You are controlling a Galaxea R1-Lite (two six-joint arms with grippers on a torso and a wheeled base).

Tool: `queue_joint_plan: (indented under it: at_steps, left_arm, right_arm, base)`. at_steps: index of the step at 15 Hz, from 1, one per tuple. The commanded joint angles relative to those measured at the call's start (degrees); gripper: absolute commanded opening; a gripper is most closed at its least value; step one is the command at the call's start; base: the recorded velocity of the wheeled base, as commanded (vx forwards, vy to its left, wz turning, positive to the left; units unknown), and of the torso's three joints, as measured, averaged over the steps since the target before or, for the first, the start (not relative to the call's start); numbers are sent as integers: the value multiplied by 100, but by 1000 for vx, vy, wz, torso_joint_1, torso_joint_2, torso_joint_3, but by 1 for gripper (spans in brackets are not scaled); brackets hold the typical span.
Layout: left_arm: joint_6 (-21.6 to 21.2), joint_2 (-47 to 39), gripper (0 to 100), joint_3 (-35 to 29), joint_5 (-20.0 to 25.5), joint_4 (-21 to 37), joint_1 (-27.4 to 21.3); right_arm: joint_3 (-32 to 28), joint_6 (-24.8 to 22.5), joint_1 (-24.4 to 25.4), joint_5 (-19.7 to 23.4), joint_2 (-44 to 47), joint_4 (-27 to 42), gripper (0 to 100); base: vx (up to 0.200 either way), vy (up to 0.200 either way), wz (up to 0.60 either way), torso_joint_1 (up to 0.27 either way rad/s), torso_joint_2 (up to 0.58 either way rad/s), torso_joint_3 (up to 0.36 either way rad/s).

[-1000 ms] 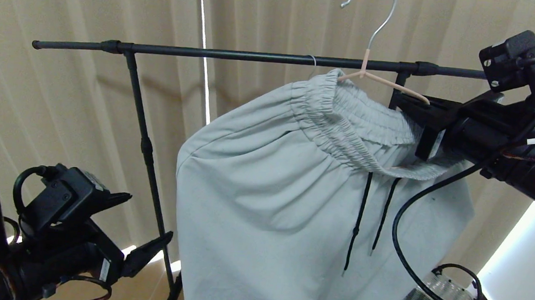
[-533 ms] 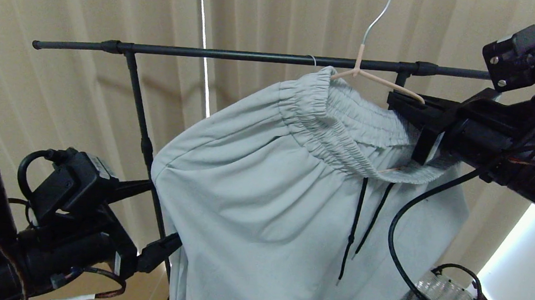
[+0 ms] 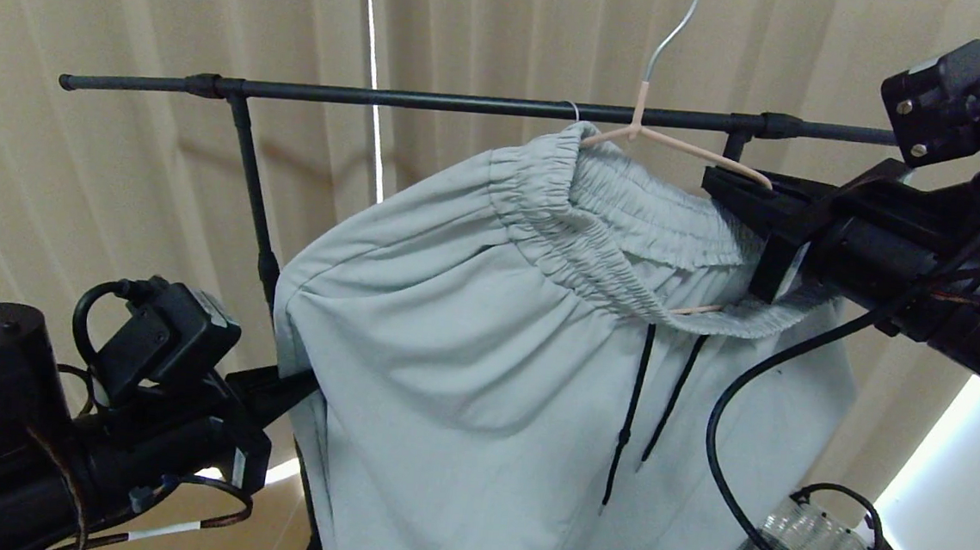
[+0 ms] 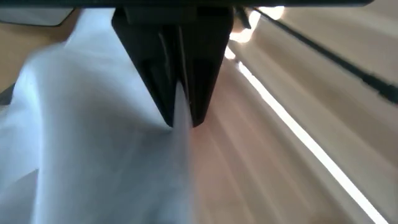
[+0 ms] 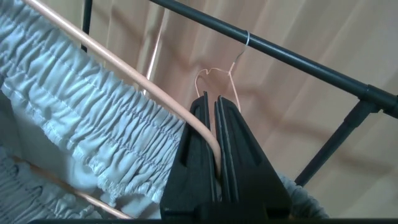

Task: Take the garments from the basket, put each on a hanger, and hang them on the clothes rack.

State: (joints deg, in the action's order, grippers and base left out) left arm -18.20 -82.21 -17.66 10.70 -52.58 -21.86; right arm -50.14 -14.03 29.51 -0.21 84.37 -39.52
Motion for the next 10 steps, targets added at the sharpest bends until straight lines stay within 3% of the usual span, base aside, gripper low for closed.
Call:
queue_joint_plan:
  at_steps: [1,2,4,7,8,10]
  left_arm:
    - [-289,-32,0,176,-16,2,683]
    - [-658,-32,0,263,-16,2,1078]
    - [-1089,-14,0,351,-7,-7,1430]
    - [-1124,4,0,378,-7,-7,1430]
    - [-1115,4,100,387,2,2,1421]
    - [-1115,48,100,413,11,-7,1421]
  right_arm:
    - [-5,-3,-174,-6,18,-3,0]
    - [-5,-3,-227,-6,18,15,0]
    - [4,-3,-306,-6,27,15,0]
    - [-5,-3,-315,-6,44,23,0]
    - [-13,-3,-306,-6,44,23,0]
    - [22,-21,-323,-14,18,41,0]
  base:
    - [0,0,0,0,0,0]
    - [0,0,0,0,0,0]
    - [0,0,0,0,0,0]
    - [0,0,0,0,0,0]
    - [0,0,0,0,0,0]
    - [0,0,0,0,0,0]
